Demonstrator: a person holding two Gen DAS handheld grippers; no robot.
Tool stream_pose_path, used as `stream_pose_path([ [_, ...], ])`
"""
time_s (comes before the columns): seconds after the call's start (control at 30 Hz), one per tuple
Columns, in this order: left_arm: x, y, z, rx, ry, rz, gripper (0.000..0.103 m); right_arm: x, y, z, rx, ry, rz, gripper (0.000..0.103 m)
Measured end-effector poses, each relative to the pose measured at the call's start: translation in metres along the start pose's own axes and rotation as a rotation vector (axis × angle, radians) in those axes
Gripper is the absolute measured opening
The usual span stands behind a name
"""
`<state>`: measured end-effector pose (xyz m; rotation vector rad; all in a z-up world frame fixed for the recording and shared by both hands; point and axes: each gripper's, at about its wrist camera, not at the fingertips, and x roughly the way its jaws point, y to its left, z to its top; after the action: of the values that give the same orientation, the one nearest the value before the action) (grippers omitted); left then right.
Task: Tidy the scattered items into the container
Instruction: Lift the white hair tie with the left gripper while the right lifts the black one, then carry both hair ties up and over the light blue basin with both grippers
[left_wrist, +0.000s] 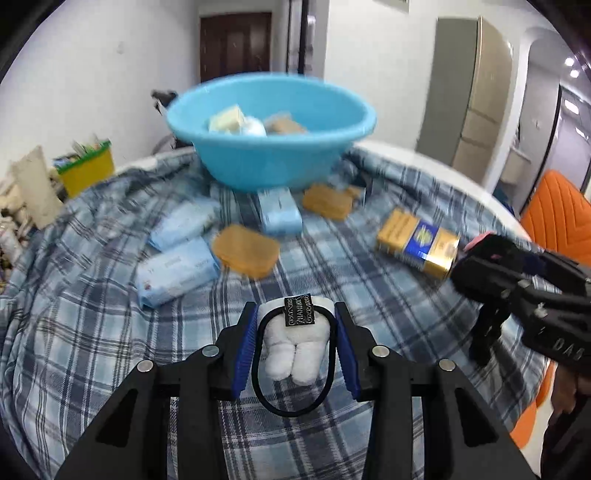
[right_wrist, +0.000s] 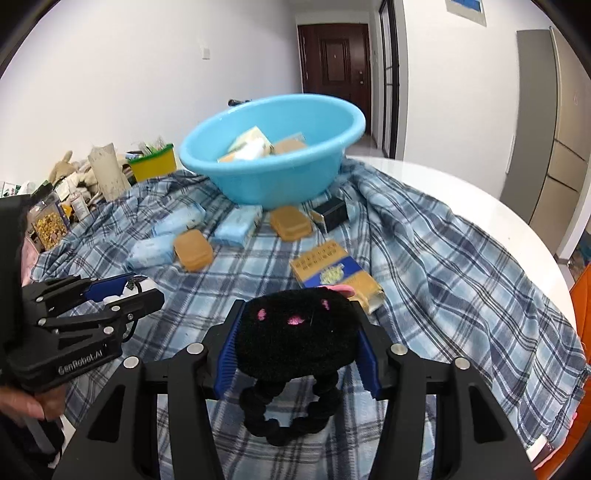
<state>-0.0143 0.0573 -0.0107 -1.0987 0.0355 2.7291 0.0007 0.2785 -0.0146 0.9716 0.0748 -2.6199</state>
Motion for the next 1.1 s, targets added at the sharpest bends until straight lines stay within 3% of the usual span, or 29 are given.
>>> stream_pose_path([
  [0.57,-0.021,-0.003,0.006,-0.003,-0.07,0.013,0.042,-0.017,0.013,0.01,-0.025,-0.084,-0.027,0.051],
  [1.1,-0.088,-0.005,0.056,0.008,-0.301,0.051,0.043,-0.077,0.023,0.058,-0.055,-0.294,-0.043,0.051],
])
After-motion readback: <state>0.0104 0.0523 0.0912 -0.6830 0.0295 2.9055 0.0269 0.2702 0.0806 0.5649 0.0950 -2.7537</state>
